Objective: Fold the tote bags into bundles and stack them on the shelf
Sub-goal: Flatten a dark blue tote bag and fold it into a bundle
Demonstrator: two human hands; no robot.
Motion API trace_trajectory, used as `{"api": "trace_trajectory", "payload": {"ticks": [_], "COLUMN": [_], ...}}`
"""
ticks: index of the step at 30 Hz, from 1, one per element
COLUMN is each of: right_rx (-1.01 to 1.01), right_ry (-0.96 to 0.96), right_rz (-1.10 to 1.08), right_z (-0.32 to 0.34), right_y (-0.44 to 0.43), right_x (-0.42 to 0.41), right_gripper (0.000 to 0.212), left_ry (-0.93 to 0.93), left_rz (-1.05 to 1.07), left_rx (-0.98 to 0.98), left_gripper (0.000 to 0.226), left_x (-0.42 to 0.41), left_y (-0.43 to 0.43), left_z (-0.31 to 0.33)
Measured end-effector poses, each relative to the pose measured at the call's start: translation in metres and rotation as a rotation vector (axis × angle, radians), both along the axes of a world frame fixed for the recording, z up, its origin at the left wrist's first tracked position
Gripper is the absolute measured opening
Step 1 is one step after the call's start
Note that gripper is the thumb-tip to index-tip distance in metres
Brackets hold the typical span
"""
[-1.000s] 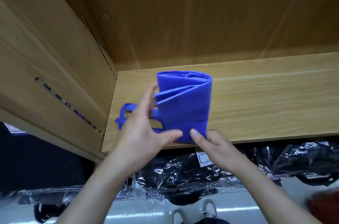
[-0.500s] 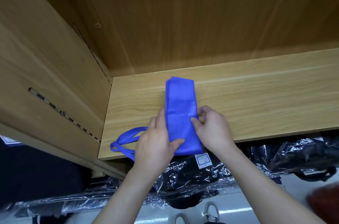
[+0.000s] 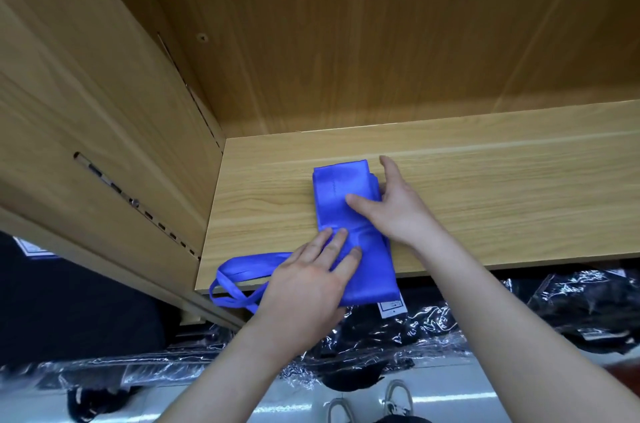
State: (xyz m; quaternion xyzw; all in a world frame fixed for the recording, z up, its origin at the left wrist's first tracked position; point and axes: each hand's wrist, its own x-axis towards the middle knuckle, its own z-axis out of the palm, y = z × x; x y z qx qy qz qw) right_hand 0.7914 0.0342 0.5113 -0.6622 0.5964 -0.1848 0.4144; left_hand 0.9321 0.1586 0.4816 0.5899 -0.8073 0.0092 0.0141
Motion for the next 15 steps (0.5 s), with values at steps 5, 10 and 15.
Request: {"api": "trace_trajectory", "payload": {"ticks": [5,10,15], "right_rx": [0.017,0.016,0.107], "right_ry": [-0.259,-0.443,-0.562], "right_rz": [-0.079,-0.07,0.01], "right_z": [-0.011,-0.014,-0.012], "right_y": [-0.011,-0.011,-0.013], "right_x": [0.014,0.006,0.001], "right_gripper": [0.039,0.044,0.059], "left_ry": [0.074,0.142,0.607], "left_rz": [-0.046,-0.061,0.05], "left_rx": [0.027,0.128,0.185], "left_gripper": [0.089,0.079,0.045], "left_x": [0.002,0.005,0.017], "left_y": [0.0,-0.005,-0.018], "left_z": [0.001,0.005,0.013]}}
